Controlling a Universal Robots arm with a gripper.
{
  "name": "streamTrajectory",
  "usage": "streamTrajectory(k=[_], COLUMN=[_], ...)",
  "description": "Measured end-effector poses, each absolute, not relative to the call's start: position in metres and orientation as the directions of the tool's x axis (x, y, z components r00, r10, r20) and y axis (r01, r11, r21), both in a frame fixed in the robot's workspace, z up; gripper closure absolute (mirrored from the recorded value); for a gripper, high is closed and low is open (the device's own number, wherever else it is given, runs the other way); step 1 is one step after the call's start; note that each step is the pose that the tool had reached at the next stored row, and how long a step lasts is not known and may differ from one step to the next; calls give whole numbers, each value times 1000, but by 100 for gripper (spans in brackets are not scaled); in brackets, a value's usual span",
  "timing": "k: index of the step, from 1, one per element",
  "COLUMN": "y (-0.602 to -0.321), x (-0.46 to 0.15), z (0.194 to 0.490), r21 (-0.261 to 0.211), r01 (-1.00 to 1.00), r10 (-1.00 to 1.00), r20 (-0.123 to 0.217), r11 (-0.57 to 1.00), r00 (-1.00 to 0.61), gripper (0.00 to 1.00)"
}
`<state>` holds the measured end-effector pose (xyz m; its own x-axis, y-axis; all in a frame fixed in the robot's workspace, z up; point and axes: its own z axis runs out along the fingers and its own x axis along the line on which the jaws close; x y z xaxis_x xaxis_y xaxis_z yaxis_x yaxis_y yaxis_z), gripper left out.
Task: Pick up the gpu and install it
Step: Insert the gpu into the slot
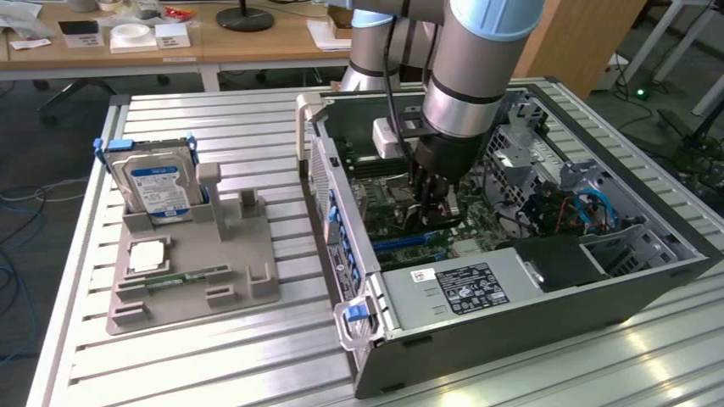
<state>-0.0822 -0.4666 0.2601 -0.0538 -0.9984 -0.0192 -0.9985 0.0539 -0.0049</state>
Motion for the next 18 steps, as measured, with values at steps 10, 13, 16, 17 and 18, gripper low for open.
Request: streamTrajectory(k=[10,13,16,17,18], y=[-467,-467,-467,-467,-467], x=[-82,-82,-82,-82,-83], z=[251,250,250,250,250], r21=[5,6,5,2,-2], r01=[-999,-999,-999,-999,-999], r10=[-998,-998,-998,-998,-998], r20=[-19,-18,-19,-19,-19], r11=[54,54,54,54,54], r00=[-54,-54,-54,-54,-54], gripper=[73,73,73,73,73])
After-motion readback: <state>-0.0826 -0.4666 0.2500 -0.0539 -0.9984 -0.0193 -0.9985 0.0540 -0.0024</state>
